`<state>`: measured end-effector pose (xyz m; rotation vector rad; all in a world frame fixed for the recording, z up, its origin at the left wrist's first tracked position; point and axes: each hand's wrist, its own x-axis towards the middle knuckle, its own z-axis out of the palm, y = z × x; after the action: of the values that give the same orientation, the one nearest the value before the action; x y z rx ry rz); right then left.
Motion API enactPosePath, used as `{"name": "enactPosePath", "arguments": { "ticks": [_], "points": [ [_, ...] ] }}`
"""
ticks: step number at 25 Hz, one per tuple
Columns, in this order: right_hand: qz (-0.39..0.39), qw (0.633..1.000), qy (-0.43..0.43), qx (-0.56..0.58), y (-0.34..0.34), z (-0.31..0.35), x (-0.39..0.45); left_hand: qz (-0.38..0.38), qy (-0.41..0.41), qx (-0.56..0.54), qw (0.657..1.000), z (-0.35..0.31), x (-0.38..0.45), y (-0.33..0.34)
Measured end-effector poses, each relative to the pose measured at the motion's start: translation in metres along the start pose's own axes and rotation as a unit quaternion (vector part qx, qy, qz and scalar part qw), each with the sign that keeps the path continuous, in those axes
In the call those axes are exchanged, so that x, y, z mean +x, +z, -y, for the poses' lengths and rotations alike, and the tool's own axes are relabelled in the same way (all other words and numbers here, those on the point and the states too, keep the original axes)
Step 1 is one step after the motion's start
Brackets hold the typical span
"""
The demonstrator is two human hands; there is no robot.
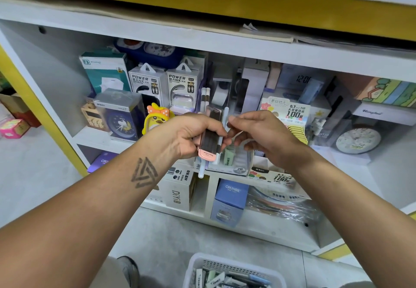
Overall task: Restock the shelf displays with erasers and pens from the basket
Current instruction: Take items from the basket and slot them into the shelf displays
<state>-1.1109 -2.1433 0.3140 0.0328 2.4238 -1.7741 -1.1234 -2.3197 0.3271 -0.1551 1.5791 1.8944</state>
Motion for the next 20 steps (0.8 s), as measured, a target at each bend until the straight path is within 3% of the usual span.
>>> {"name": "enactPosePath", "arguments": {
  "ticks": [7,10,13,17,20],
  "points": [
    [-0.066,0.989,0.055,0.121,-0.013,0.009,-0.016,0.048,0.003,-0.027,0.998,0.008,0.005,0.026],
    [-0.115,0.976,0.023,0.185,-0.042,0.010,-0.020,0.058,-0.007,-0.041,0.997,0.010,0.007,0.042],
    [-0.116,0.984,-0.024,0.135,-0.081,0.008,-0.035,0.063,-0.012,-0.036,0.997,0.012,0.010,0.057],
    [-0.145,0.989,-0.032,-0.022,-0.125,-0.004,-0.062,0.072,-0.008,-0.041,0.997,0.012,0.017,0.072],
    [-0.163,0.986,-0.025,0.006,-0.151,-0.012,-0.077,0.082,-0.003,-0.042,0.996,0.014,0.022,0.085]
  ]
}}
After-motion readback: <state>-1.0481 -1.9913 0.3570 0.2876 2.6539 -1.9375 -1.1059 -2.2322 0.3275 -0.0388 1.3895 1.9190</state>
